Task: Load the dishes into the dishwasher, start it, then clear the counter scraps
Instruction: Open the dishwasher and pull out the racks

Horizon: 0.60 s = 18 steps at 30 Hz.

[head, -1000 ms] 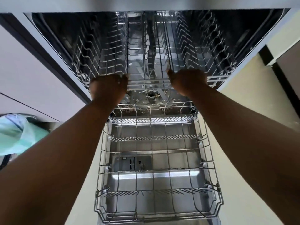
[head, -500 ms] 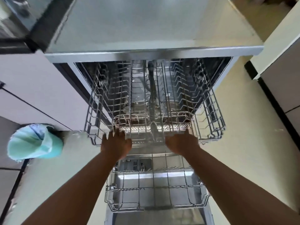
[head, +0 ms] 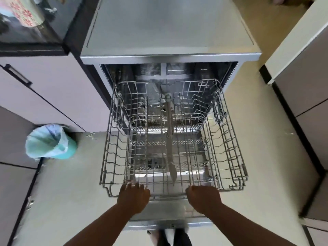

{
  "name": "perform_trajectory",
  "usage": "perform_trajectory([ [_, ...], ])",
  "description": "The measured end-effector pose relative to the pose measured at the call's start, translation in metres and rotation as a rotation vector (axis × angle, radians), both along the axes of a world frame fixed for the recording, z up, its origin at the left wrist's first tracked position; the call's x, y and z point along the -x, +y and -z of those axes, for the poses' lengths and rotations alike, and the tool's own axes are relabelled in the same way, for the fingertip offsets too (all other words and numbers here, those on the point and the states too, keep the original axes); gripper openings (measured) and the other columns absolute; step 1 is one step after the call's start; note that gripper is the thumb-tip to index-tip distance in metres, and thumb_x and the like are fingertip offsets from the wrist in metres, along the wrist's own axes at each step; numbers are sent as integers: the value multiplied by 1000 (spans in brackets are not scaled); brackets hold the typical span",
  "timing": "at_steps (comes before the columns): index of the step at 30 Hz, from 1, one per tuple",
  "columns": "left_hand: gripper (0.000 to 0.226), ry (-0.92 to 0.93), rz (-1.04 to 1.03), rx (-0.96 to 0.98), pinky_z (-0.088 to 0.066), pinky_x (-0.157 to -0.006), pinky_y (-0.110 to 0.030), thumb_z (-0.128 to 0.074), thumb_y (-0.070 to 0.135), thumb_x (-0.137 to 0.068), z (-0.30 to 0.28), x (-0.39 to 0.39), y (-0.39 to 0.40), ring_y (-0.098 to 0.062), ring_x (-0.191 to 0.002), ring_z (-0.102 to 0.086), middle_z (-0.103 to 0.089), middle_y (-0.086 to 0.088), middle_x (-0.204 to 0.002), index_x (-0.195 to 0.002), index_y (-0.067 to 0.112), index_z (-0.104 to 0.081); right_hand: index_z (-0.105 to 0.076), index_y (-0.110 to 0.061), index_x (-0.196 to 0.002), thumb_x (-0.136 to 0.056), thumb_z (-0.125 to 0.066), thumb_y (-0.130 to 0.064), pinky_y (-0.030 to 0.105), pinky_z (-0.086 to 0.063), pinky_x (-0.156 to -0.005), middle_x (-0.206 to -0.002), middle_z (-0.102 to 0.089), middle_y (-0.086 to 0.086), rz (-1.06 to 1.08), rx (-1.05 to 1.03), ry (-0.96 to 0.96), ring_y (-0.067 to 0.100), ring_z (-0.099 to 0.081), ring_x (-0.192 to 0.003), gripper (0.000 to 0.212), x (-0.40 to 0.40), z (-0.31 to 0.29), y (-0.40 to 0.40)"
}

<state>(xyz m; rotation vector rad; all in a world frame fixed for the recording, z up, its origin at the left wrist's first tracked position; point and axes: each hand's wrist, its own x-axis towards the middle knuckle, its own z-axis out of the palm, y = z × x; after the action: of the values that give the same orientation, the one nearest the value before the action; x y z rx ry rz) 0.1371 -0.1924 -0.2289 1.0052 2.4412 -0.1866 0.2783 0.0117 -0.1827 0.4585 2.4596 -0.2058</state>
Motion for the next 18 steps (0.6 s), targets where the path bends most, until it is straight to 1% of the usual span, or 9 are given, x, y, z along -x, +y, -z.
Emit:
perform_trajectory([
  [2, 31, -67, -8, -37, -53, -45, -39, -43, 32, -70, -2, 4, -5, -27, -56, -67, -70, -3, -67, -54, 25, -68, -63, -13, -90, -99, -37, -28, 39, -54, -75, -73, -70, 1, 20, -16, 45, 22, -68, -68, 31, -4, 4, -1],
  [5, 37, 49, -90, -79, -57, -47, -36, -40, 41, -63, -24, -1, 2, -12, -55, -69, -69, 3, -60, -52, 28, -72, -60, -16, -106, -102, -21, -30, 44, -49, -89, -97, -71, 3, 40, 58, -12, 27, -67, -93, 41, 1, 6, 4],
  [7, 38, -137, -128, 117, -57, -78, -50, -45, 30, -78, -58, 1, 5, -23, -90, -71, -73, -10, -96, -91, 18, -78, -58, -15, -110, -102, -21, -29, 45, -46, -93, -103, -70, 6, 23, 81, -19, 29, -65, -100, 41, 3, 3, 5],
  [8, 47, -205, -166, 125, -40, -101, -54, -34, 30, -91, -60, 1, 6, -31, -120, -56, -60, -17, -128, -122, 13, -65, -58, -14, -111, -102, -21, -29, 44, -45, -94, -105, -69, 6, 20, 84, -18, 29, -65, -101, 41, 2, 2, 4],
  [9, 61, -229, -187, 107, -24, -112, -51, -17, 41, -95, -54, -1, -1, -33, -137, -36, -40, -16, -148, -141, 13, -45, -58, -14, -112, -102, -20, -32, 42, -44, -95, -108, -69, 6, 36, 84, -19, 28, -64, -102, 43, 1, 2, 4],
  [10, 77, -291, -151, 125, -18, -114, -48, 1, 51, -88, -51, -2, -7, -33, -142, -25, -28, -12, -155, -146, 14, -33, -59, -15, -112, -102, -19, -36, 39, -43, -96, -109, -68, 5, 81, 103, -6, 25, -64, -103, 47, 0, 2, 5],
  [12, 94, -299, -94, 119, -27, -110, -47, 17, 56, -74, -54, -2, -13, -34, -140, -26, -27, -11, -154, -145, 16, -30, -62, -18, -110, -101, -18, -46, 36, -42, -96, -112, -68, 3, 186, 140, 19, 21, -63, -105, 53, -1, 1, 6],
  [15, 62, -297, -225, 135, -30, -111, -42, -19, 51, -98, -69, 0, -7, -29, -137, -33, -34, -9, -151, -147, 15, -31, -59, -18, -115, -99, -24, -51, 35, -43, -96, -117, -66, 5, 238, 148, 33, 23, -61, -111, 50, 0, -6, 7],
  [18, 63, -304, -233, 134, -32, -109, -41, -32, 53, -97, -77, 4, -8, -27, -134, -39, -36, -7, -150, -148, 16, -28, -53, -17, -121, -97, -33, -46, 34, -44, -94, -121, -62, 6, 221, 116, 1, 24, -59, -112, 43, 8, -20, 8],
])
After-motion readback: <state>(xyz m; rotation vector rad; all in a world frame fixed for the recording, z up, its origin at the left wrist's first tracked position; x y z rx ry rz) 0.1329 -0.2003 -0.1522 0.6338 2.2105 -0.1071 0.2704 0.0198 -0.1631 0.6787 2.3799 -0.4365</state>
